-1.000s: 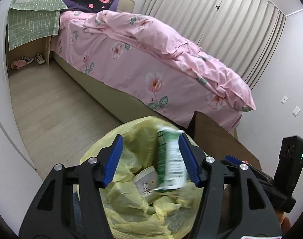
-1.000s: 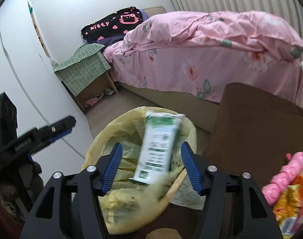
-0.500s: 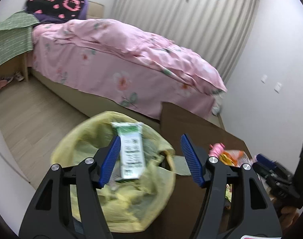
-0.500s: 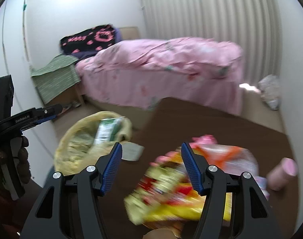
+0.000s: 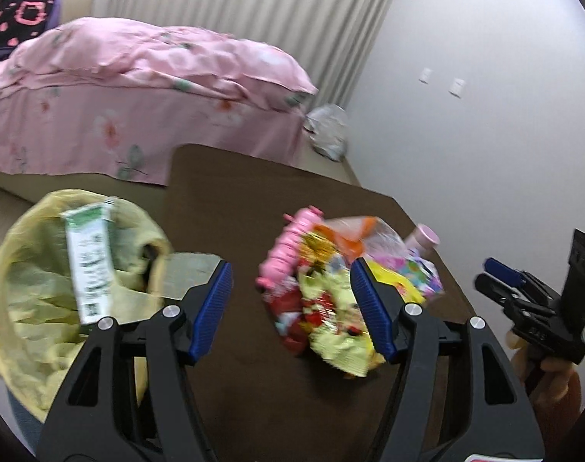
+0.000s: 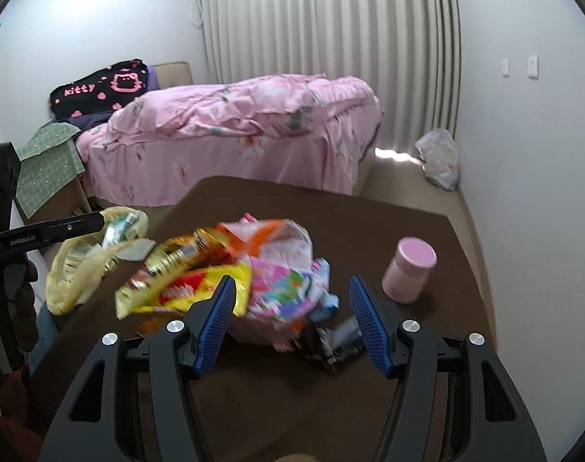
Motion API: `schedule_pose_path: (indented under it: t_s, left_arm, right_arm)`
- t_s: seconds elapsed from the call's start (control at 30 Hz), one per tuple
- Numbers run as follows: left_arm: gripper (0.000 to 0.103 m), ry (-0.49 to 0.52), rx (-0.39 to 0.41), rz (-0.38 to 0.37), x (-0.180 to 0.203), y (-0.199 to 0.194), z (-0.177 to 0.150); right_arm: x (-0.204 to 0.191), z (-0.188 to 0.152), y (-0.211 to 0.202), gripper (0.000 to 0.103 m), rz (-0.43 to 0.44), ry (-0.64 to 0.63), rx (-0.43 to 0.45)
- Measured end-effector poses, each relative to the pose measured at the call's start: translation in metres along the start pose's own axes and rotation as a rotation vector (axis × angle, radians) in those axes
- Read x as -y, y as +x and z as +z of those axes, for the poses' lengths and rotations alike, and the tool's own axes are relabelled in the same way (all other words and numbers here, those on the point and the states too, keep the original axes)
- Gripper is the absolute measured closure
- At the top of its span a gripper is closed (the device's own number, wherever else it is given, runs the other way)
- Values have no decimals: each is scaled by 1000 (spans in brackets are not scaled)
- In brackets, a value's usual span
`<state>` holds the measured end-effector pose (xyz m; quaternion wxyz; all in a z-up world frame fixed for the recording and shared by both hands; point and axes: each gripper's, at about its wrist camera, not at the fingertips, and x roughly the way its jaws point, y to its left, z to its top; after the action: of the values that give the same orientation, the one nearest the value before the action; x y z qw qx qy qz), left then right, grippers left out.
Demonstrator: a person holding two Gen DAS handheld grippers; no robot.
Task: Collect trash
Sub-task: 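Move both tools back to the wrapper pile on the table, then grasp a yellow snack wrapper with the left tool while the right tool grasps the pink tissue pack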
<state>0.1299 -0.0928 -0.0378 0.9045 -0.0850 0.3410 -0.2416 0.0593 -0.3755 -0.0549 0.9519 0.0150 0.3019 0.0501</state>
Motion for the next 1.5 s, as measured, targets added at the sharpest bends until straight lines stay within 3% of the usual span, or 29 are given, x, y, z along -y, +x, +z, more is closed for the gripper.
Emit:
schedule_pose_path:
  t_s: [0.33,0.57,0.6,0.7,0.83,1.13,1.33,1.5]
  left_arm:
    - [39,57,-81,-29,17,34,-11]
    - [40,141,-163,33,30,87,8]
    - [41,143,-181,47,30,94,10]
    - [58,91,-240,39,21,109,15]
    - [67,47,-227,6,8,94,11]
    - [66,-25,-183,9,-11,49,-18]
    - [63,-58,-184,-16,-17,40,-25]
    - [60,-72,-140,9,-25,24,-23]
  right_arm:
    - [4,-26,16,45,-46,-12,-66]
    - [6,-38,19,45,-57,-4,-96]
    - [6,-39,19,45,-57,-8,-97]
    - [5,-37,18,45,-58,-19,-93]
    - [2,-31,17,45,-35,-17,-75]
    - [-23,2,41,45,24,-126,-53]
    - [-12,32,93,45,115,-65,-138]
    - [-14,17,106,65,171,-25,-251]
